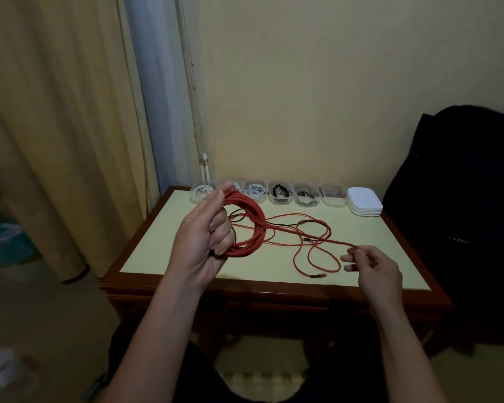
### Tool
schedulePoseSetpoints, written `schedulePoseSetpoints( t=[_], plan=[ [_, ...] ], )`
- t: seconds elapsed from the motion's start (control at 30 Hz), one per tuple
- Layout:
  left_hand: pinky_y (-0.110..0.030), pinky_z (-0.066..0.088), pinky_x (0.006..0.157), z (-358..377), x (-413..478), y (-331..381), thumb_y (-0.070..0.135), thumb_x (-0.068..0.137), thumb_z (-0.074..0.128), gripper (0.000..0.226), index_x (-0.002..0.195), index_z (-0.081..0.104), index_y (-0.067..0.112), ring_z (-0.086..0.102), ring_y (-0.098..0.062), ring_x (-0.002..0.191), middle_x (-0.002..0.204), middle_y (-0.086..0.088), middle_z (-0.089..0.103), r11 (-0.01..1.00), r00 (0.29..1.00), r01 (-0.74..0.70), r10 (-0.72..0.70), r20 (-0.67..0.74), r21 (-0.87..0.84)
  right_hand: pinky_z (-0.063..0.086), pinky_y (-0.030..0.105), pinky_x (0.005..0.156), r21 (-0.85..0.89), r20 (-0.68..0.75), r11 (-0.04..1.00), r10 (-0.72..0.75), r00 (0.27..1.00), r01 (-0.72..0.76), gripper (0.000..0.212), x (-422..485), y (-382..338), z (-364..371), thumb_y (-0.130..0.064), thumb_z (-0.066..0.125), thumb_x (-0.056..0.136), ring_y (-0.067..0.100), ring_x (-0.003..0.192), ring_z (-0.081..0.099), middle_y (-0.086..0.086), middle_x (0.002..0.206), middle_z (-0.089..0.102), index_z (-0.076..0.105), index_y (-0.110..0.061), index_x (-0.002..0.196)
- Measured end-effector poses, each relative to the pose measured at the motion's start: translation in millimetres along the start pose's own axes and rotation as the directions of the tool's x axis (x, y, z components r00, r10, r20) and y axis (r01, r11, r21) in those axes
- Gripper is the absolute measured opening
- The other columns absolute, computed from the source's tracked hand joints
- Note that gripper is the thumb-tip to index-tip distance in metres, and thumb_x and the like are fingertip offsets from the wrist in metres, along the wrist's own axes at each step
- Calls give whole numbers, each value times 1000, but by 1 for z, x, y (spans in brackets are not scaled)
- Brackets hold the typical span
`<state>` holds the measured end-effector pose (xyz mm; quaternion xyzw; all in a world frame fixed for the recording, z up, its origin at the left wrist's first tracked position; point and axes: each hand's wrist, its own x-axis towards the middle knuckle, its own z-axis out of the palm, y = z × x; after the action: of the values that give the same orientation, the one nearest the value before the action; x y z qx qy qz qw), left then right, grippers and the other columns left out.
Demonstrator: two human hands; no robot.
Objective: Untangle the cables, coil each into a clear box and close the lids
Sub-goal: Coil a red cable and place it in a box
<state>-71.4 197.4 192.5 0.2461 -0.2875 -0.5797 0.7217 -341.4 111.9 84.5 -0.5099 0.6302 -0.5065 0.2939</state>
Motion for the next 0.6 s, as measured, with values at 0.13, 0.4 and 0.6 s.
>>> schedulePoseSetpoints(
  t=[0.13, 0.4, 0.6],
  plan=[
    [-14, 21, 30, 1, 1, -6, 18, 99, 51, 26, 119, 64, 9, 25, -3, 32, 50, 8, 30, 992, 997, 76, -76, 3, -99, 56, 36, 89, -11, -95, 1000, 16, 995, -17, 22, 5, 11, -1, -16, 58, 101, 10, 82, 72, -11, 82, 74, 72, -24, 86],
    [-14, 18, 31, 4, 7, -15, 20, 99, 51, 22, 113, 66, 10, 25, -6, 30, 48, 8, 29, 943, 990, 127, -141, -26, -308, 47, 28, 72, -275, -22, 952, -145, 989, 134, 18, -10, 23, 8, -18, 70, 94, 16, 91, 61, -5, 96, 65, 78, -17, 110],
    [-15, 21, 30, 2, 11, -20, 19, 97, 54, 22, 113, 67, 10, 25, -6, 31, 50, 8, 30, 935, 986, 106, -142, -83, -338, 52, 21, 75, -192, 166, 954, -200, 966, 231, 14, -40, 10, 25, -17, 73, 92, 5, 80, 67, -10, 85, 74, 79, -14, 104]
  ],
)
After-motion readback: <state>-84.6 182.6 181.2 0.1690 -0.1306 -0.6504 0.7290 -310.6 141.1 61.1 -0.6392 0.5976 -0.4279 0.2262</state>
